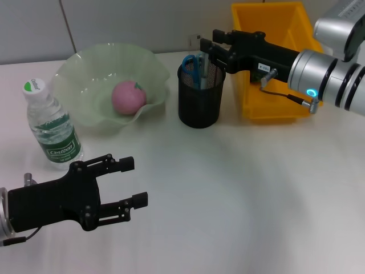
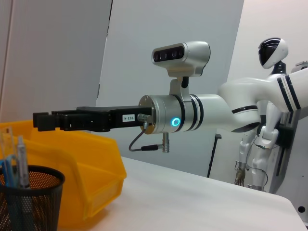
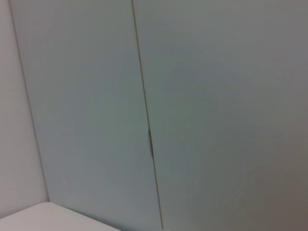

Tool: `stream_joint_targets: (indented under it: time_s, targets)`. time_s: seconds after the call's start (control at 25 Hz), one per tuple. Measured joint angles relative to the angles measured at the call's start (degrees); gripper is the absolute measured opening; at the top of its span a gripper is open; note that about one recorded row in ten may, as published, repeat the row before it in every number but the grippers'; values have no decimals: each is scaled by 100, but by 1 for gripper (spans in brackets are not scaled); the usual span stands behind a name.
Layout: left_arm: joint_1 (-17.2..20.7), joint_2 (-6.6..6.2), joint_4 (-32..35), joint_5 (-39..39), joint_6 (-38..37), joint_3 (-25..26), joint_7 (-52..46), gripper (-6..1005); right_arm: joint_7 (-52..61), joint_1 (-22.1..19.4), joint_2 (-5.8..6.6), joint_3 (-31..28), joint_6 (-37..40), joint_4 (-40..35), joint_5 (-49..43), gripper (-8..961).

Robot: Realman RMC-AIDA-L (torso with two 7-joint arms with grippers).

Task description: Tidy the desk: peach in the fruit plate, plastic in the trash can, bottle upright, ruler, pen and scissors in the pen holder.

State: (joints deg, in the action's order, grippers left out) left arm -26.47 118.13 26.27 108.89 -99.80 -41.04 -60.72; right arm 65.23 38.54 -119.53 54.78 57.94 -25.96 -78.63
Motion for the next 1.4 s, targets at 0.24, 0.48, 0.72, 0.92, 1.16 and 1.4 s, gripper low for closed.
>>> stream_joint_targets:
  time_s: [0.24,0.48,0.72,0.92,1.16,1.4]
  targets:
    - [2,0,0,0,25,0,-13,770,-37,-109,-10,29,78,14,223,519]
    - [39,-1,-9,0,54,78,-70,770,-280,-400,-8,45,707,21,1026,653]
    - [110,2,-75,-10,13,219,-379,770,580,-887,121,111,2282,-6,821,758]
    - [97,-18,-79,39,44,180,-615,770,1281,-1251,484,99,3539,-61,-192,774]
    - [-22,-29,-90,384,262,48,-927,770,1874,-1253,885,60,4013,2,-1586,777]
    - [-168,-59,-98,777,289,40,-1113,770,1824,-1238,866,50,3940,-33,-2332,777]
